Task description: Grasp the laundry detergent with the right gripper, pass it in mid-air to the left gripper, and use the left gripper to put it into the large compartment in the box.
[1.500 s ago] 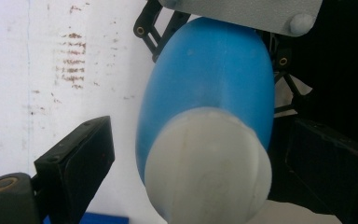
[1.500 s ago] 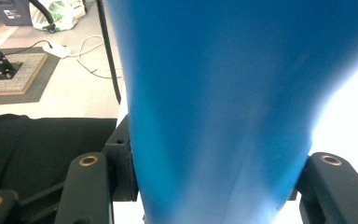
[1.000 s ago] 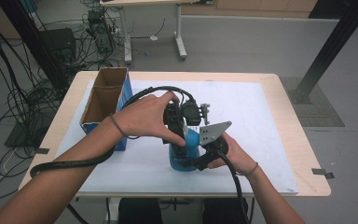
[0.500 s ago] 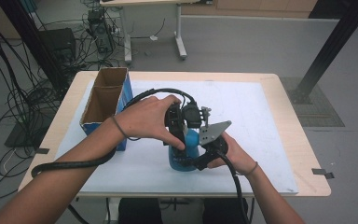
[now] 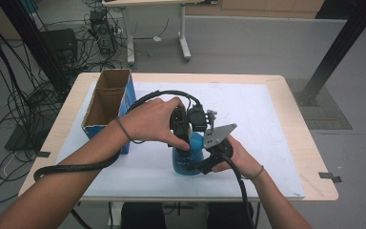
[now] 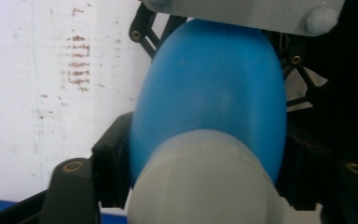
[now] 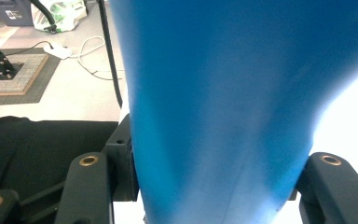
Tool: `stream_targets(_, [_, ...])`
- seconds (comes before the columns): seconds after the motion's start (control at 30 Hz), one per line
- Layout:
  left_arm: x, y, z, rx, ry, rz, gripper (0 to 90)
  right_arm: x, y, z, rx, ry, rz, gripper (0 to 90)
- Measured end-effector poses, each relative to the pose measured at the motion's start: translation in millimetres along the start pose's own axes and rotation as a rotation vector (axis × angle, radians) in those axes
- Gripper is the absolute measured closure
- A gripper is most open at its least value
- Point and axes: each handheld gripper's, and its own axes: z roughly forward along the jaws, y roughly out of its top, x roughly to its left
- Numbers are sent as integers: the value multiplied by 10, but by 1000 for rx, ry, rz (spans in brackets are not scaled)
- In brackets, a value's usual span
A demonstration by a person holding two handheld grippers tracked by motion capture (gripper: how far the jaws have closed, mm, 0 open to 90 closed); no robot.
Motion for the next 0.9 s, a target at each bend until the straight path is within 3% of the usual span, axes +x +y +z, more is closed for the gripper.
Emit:
stream_targets(0.4, [6,59,-14,18,-2,13,367,-23,-1,-16,-3,10,-6,420])
stream_targets(0.9, [-36,142,-51,36,16,-3,370,-71,-62,-51,-36,17,-18,419])
